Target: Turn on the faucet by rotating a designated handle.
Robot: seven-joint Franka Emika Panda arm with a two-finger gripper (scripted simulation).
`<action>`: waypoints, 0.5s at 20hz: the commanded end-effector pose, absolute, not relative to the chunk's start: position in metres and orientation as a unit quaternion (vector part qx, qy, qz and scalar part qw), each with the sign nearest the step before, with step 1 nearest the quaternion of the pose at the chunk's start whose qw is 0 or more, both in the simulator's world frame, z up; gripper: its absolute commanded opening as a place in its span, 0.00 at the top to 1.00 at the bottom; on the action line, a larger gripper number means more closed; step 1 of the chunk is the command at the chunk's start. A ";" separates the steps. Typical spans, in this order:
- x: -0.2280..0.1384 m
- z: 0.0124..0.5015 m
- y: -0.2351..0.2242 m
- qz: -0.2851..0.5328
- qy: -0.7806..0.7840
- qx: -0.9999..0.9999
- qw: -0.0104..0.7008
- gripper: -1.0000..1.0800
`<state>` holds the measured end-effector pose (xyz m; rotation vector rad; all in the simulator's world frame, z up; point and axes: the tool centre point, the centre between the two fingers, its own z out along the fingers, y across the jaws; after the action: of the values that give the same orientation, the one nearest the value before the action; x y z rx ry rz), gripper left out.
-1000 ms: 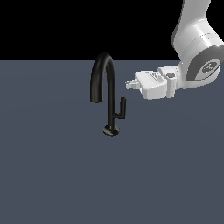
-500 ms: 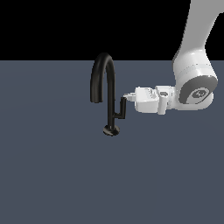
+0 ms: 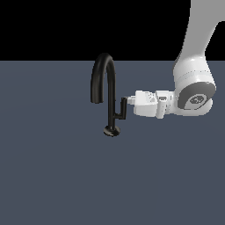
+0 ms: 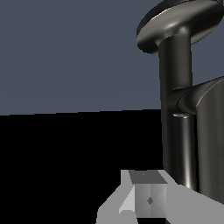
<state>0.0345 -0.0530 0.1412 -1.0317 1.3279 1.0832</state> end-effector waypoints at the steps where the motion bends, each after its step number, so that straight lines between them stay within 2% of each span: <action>1: 0.032 0.142 -0.052 0.456 0.559 -0.434 0.540 1.00; 10: 0.007 0.152 -0.047 0.456 0.558 -0.434 0.540 1.00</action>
<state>0.0126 -0.0479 0.1496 -1.0314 1.3288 1.0802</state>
